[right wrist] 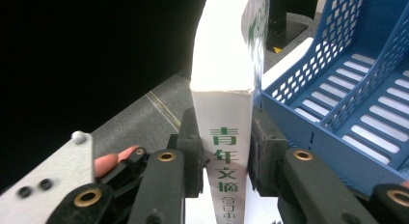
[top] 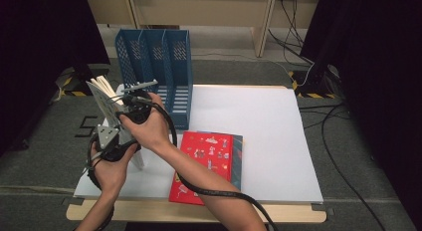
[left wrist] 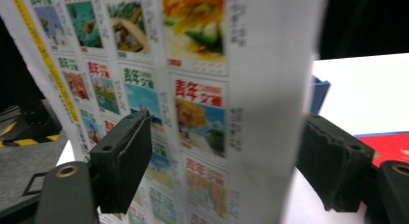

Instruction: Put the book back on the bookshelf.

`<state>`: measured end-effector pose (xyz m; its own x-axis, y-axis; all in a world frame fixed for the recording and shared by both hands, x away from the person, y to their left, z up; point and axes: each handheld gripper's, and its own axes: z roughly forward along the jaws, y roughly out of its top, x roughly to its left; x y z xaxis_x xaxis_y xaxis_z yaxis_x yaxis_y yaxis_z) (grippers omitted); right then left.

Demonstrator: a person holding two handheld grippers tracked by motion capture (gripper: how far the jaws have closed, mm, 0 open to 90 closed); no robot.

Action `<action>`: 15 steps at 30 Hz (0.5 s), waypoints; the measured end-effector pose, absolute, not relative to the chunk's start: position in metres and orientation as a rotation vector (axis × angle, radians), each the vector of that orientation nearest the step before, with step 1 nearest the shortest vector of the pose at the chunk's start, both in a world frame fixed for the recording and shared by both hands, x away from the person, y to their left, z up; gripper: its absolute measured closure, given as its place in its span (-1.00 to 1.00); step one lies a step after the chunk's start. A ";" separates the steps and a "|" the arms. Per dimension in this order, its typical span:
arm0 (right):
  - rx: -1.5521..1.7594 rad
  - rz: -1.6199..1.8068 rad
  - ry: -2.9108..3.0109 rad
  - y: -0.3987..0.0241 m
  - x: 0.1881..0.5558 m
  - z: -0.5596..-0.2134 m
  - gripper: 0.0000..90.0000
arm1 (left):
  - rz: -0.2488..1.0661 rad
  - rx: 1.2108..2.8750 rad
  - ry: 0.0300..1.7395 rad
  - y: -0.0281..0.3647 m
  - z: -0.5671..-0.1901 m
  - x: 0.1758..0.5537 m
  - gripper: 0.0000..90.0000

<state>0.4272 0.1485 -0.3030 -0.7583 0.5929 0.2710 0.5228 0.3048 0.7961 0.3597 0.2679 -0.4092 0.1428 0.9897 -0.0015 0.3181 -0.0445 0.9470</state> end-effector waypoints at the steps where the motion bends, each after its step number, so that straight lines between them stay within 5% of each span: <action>1: 1.072 1.469 2.477 0.149 0.426 -0.303 0.57 | 0.962 1.527 1.324 0.268 -0.410 0.361 -0.49; 11: 1.064 1.463 2.476 0.155 0.422 -0.302 0.54 | 0.999 1.527 1.363 0.269 -0.416 0.368 -0.52; 15: 1.050 1.459 2.479 0.159 0.419 -0.302 0.51 | 1.018 1.516 1.390 0.271 -0.416 0.369 -0.38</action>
